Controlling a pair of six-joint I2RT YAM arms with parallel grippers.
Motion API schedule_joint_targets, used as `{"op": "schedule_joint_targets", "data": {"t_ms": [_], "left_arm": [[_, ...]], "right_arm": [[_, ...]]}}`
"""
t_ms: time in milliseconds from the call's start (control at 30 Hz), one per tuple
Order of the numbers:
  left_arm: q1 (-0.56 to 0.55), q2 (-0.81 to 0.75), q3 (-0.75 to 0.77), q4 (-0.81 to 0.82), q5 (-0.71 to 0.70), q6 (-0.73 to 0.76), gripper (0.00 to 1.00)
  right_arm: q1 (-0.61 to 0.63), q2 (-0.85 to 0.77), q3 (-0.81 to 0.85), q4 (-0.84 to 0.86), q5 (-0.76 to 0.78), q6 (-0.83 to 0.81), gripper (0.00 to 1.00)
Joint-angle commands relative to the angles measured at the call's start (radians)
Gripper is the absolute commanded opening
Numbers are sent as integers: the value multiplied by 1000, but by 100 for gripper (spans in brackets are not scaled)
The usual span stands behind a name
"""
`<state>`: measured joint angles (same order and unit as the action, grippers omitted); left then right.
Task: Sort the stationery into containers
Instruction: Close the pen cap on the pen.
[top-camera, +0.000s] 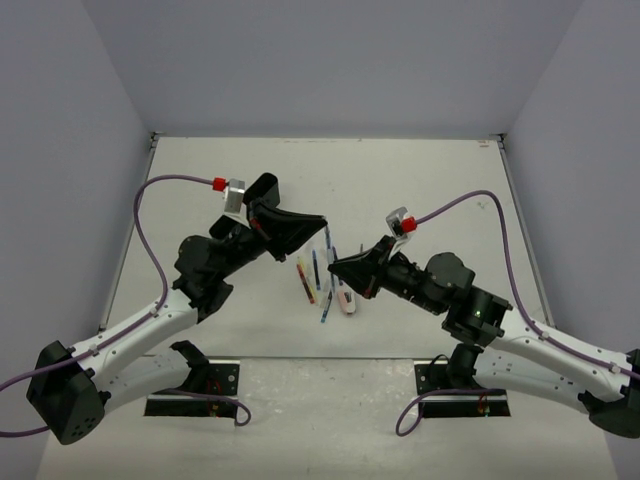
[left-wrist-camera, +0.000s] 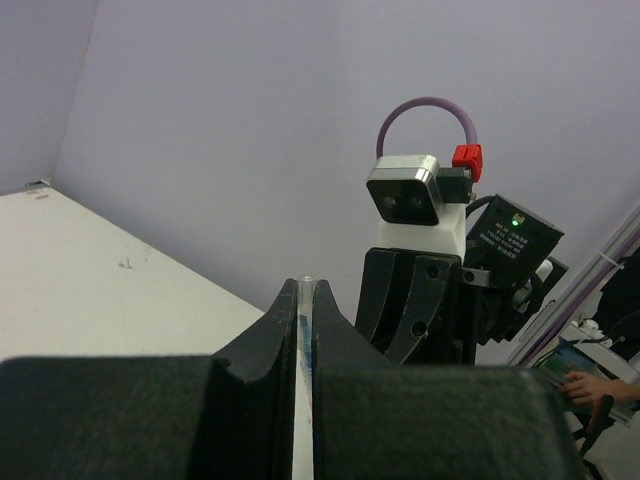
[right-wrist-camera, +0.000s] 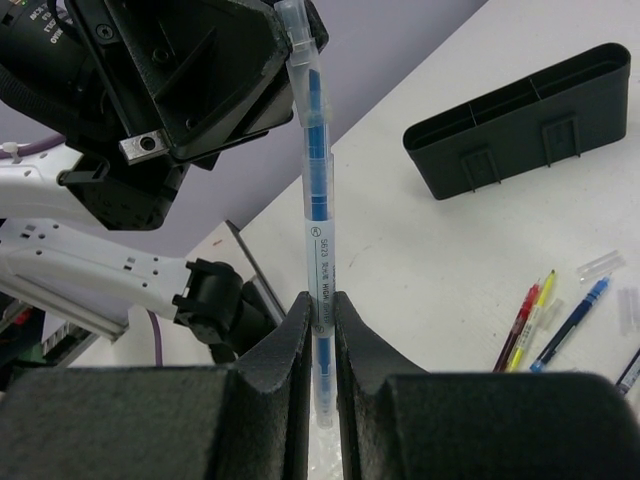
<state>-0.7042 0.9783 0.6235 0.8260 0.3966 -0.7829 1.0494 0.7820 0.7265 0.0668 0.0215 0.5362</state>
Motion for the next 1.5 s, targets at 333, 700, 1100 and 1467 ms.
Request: {"op": "schedule_joint_targets", "data": {"t_ms": [333, 700, 1100, 1467], "left_arm": [[-2, -5, -8, -24, 15, -19, 1], [-1, -8, 8, -60, 20, 3, 16], [-3, 0, 14, -5, 107, 8, 9], [-1, -23, -10, 57, 107, 2, 0]], "right_arm": [[3, 42, 114, 152, 23, -158, 0], [3, 58, 127, 136, 49, -167, 0], [3, 76, 132, 123, 7, -160, 0], [3, 130, 171, 99, -83, -179, 25]]}}
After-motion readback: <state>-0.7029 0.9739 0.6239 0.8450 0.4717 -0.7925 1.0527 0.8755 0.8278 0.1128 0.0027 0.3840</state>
